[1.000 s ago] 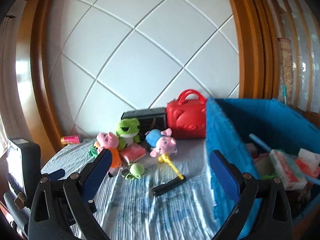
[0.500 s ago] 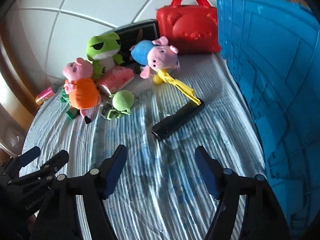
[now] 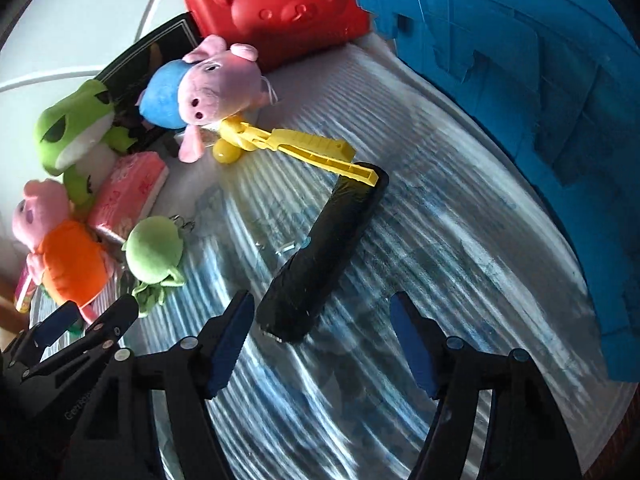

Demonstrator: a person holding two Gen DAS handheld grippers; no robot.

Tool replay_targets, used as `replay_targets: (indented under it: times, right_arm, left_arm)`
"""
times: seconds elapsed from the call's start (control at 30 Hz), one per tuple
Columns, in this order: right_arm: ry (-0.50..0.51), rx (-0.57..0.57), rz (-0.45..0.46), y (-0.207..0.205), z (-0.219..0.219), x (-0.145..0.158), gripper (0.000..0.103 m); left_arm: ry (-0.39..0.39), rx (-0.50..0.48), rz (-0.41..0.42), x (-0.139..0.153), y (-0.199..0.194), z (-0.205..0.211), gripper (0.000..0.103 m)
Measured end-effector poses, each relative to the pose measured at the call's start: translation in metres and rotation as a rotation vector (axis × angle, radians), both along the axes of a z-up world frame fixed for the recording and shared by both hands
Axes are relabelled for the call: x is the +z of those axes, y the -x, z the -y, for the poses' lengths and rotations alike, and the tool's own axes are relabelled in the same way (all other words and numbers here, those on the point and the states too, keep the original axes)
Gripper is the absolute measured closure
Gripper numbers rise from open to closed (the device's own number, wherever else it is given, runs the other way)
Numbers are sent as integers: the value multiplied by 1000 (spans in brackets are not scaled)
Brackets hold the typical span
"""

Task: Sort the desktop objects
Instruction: 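Grasp the green plush ball with the left tool while the right tool grasps the black roll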

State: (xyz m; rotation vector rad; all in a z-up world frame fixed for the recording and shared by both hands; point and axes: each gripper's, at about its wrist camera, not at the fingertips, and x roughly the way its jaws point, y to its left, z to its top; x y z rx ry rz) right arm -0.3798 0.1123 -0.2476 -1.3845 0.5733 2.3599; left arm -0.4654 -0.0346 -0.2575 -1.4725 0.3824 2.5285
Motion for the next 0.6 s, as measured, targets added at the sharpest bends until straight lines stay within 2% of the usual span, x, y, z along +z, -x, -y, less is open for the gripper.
replay_targets:
  times: [0.2, 0.43, 0.5, 0.6]
  right_arm:
    - [-42, -76, 31, 25, 3, -24, 33]
    - [-89, -51, 62, 46, 11, -45, 33]
    - [-120, -36, 59, 50, 15, -46, 39]
    - [-162, -7, 54, 54, 19, -47, 51]
  left_arm:
    - [-19, -29, 36, -33, 37, -12, 20]
    - [1, -18, -34, -41, 43, -17, 20]
    - [-1, -15, -33, -40, 39, -16, 21]
    - [-22, 5, -24, -36, 32, -12, 29]
